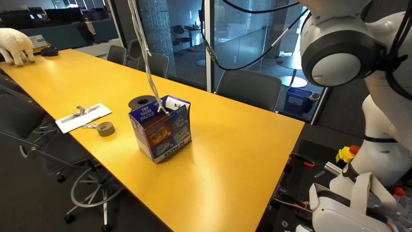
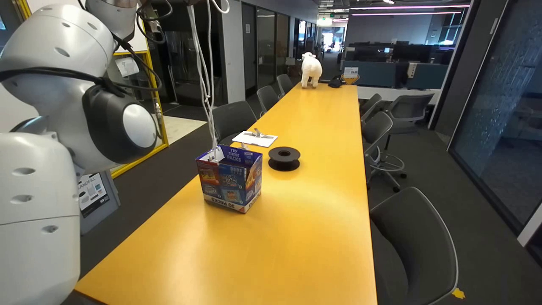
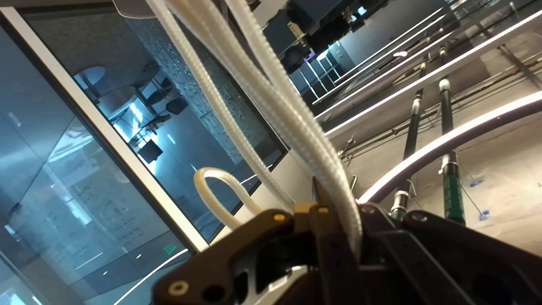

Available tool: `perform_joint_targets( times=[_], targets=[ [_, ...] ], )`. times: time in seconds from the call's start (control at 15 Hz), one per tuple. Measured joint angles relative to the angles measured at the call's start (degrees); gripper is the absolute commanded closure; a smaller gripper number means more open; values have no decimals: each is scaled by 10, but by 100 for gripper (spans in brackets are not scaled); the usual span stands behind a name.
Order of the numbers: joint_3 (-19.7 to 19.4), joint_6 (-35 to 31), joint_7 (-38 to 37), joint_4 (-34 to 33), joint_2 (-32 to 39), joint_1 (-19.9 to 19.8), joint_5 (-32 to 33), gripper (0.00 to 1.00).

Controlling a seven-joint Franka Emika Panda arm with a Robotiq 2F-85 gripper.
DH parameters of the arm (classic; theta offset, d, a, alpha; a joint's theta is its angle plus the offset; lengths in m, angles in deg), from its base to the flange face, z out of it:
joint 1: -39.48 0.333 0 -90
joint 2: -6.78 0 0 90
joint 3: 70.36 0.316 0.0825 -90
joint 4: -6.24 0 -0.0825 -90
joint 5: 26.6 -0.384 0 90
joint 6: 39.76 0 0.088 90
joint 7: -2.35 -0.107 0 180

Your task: Place the two white ropes inside the blue box

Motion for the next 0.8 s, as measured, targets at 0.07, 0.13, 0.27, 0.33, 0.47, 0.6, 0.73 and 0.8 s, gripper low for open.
perform_joint_targets(
  times=[0.07, 0.13, 0.27, 0.33, 0.47, 0.6, 0.73, 0.8],
  targets=[
    [0, 1, 0, 0, 0, -3, 0, 95],
    [1, 2, 0, 1, 0, -7, 0, 95],
    [1, 2, 0, 2, 0, -12, 0, 96],
    [1, 2, 0, 3, 0, -16, 0, 96],
    [1, 3, 0, 5, 0, -23, 0, 95],
    [2, 3, 0, 6, 1, -32, 0, 95],
    [2, 2, 0, 7, 2, -42, 0, 95],
    [2, 2, 0, 8, 3, -47, 0, 95]
  ],
)
